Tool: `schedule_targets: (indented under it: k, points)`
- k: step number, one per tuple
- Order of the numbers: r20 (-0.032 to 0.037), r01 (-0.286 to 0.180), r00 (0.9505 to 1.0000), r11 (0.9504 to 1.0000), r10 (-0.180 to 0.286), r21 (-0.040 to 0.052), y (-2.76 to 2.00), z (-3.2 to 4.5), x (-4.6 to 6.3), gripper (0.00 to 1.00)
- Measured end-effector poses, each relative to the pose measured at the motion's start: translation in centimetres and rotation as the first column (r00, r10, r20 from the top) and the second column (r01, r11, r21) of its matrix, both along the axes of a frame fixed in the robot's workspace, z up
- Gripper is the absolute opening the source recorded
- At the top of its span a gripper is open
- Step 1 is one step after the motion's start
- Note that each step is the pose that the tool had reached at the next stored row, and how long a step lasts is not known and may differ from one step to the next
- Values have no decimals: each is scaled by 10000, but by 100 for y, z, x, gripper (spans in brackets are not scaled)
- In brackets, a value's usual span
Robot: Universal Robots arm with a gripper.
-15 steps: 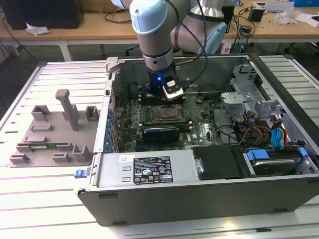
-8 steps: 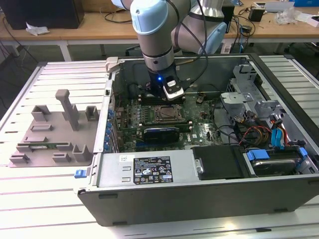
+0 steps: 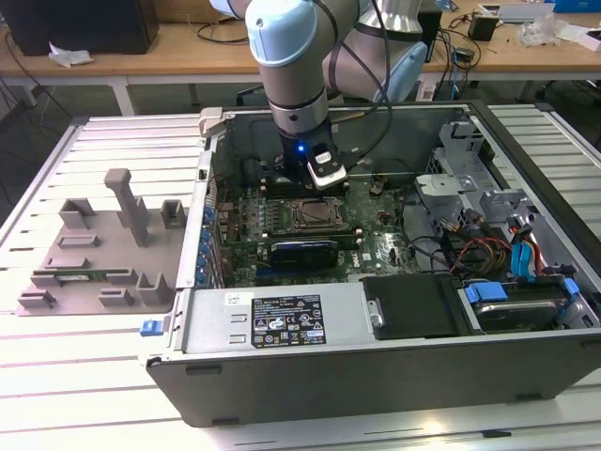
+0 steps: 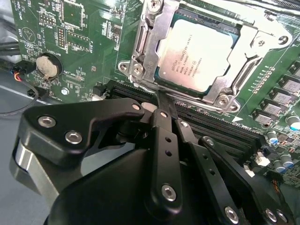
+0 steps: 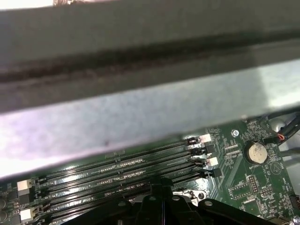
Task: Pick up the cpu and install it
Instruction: 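Install the first cpu locking lever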
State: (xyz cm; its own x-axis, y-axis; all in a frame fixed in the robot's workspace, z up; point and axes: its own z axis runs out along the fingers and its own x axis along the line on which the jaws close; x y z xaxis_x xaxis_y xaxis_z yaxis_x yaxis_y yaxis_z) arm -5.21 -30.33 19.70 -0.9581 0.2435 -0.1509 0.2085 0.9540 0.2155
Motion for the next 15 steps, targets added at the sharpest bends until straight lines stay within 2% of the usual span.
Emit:
schedule_targets:
  k: [7,8,9,10,11,12,13,14,15]
  points:
    - [-1,1,10000,10000,-1,-10,0,89,0,11]
    - [1,2,10000,10000,-2,-46,0,92,3,11]
    - [0,6,10000,9999,-6,-124,0,94,7,11]
    - [-3,14,10000,9997,-14,-240,0,95,11,11]
    - [-12,32,10000,9981,-33,-613,0,97,18,11]
    - [-17,37,10000,9971,-39,-761,0,98,19,11]
    - [-26,43,10000,9952,-45,-978,0,99,22,11]
    - [-37,44,10000,9935,-48,-1139,0,99,25,11]
    - [-56,42,10000,9907,-50,-1362,0,99,30,11]
